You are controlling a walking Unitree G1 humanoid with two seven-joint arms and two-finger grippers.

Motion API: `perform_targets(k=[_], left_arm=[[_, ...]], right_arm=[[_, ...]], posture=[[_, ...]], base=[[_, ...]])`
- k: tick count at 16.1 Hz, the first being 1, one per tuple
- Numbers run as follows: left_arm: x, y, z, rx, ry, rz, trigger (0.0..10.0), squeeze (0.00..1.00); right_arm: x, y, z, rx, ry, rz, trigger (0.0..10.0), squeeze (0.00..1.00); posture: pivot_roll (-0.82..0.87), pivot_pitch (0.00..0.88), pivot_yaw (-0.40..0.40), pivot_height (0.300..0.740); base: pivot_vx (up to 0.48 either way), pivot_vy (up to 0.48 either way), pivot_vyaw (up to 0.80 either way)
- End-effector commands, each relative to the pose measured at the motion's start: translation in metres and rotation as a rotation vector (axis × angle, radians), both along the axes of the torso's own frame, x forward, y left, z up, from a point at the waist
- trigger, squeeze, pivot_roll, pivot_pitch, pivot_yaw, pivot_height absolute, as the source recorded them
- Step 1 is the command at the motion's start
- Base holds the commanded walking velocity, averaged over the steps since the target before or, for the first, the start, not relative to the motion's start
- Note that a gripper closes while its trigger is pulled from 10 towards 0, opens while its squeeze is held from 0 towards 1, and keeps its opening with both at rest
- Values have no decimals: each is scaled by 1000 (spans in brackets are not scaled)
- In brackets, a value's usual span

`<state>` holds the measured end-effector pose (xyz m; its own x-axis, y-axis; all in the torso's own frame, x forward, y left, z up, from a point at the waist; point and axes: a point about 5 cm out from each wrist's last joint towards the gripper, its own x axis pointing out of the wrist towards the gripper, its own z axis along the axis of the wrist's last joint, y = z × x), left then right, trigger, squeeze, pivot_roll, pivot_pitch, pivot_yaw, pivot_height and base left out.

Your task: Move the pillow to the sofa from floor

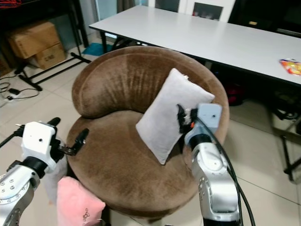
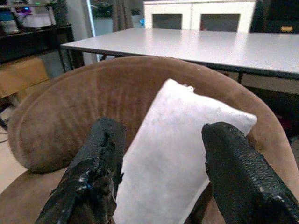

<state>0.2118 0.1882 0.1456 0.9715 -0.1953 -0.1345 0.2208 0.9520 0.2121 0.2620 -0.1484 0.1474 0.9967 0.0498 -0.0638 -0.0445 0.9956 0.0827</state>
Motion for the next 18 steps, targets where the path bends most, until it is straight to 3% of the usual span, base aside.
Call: perform_targets(k=[1, 9, 18], left_arm=[[2, 3, -1, 10, -3, 24, 10000, 0], [2, 5, -1, 14, -13, 41, 10000, 0], [5, 6, 0, 19, -18, 38, 10000, 0]], right_arm=[[-1, 1, 7, -21, -10, 0, 10000, 0], [-5, 4, 10, -107, 12, -28, 10000, 0], [-4, 4, 9, -110, 30, -40, 10000, 0]], posture=[[-10, 0, -18, 740], [-11, 0, -22, 740], [-10, 0, -18, 740]], base=[[0, 0, 0], [0, 0, 0], [-264, 0, 0]])
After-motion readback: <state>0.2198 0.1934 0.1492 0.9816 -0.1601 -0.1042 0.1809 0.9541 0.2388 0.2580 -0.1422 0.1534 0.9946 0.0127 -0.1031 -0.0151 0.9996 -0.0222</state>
